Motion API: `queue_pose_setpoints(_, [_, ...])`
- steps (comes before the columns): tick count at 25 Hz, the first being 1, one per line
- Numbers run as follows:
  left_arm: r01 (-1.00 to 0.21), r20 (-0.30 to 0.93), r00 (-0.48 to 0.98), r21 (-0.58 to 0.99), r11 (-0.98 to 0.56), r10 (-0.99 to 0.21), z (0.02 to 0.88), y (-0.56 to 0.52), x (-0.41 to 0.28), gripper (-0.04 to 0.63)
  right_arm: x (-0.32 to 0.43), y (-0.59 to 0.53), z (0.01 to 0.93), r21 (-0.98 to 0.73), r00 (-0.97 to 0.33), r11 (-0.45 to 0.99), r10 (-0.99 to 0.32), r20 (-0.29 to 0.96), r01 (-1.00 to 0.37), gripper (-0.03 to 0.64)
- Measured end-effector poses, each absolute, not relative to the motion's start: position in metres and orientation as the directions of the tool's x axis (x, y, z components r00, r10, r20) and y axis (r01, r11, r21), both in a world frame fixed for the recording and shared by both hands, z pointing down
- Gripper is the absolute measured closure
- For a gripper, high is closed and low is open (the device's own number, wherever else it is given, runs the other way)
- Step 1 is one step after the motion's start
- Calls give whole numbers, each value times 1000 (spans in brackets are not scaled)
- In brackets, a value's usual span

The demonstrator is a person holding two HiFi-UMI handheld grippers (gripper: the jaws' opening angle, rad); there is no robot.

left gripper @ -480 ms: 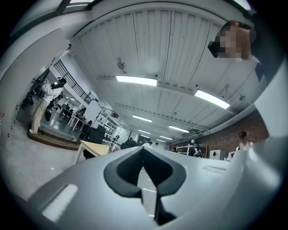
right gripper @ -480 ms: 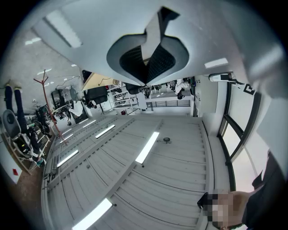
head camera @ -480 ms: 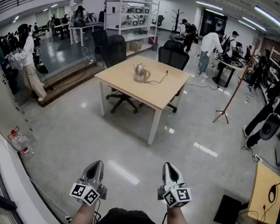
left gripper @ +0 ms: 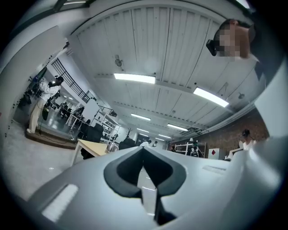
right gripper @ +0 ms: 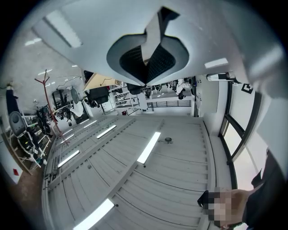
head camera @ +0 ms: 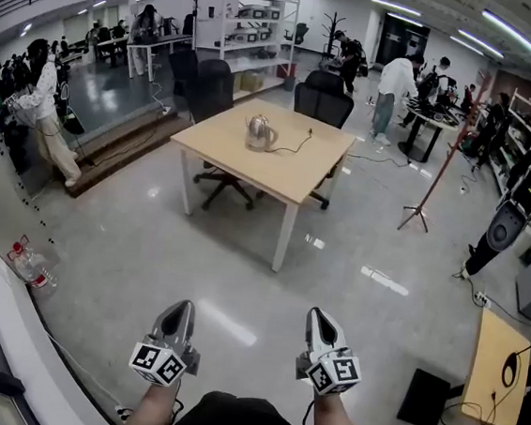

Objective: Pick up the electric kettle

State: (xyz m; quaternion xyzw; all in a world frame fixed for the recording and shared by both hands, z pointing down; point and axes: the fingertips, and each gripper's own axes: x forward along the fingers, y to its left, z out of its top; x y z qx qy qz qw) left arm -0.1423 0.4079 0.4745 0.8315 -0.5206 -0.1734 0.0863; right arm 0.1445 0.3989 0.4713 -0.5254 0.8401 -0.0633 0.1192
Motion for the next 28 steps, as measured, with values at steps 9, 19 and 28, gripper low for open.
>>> queue_pose_setpoints(9, [-839,-184,385,340,-426,-905,485,406,-125,597,162,409,477,-210,-447,460,-888,-105,-863,615])
queue_pose_setpoints(19, [-834,-169,397,345,-431,-902,492,396,-110,597,184,404,488,-262,-406,415,-909,-90,-871,615])
queue_pose_setpoints(28, [-841,-172,366,359,-404,-915,495,352,-127,597,178,356,488,-261,-392,400,-916,-84,-879,615])
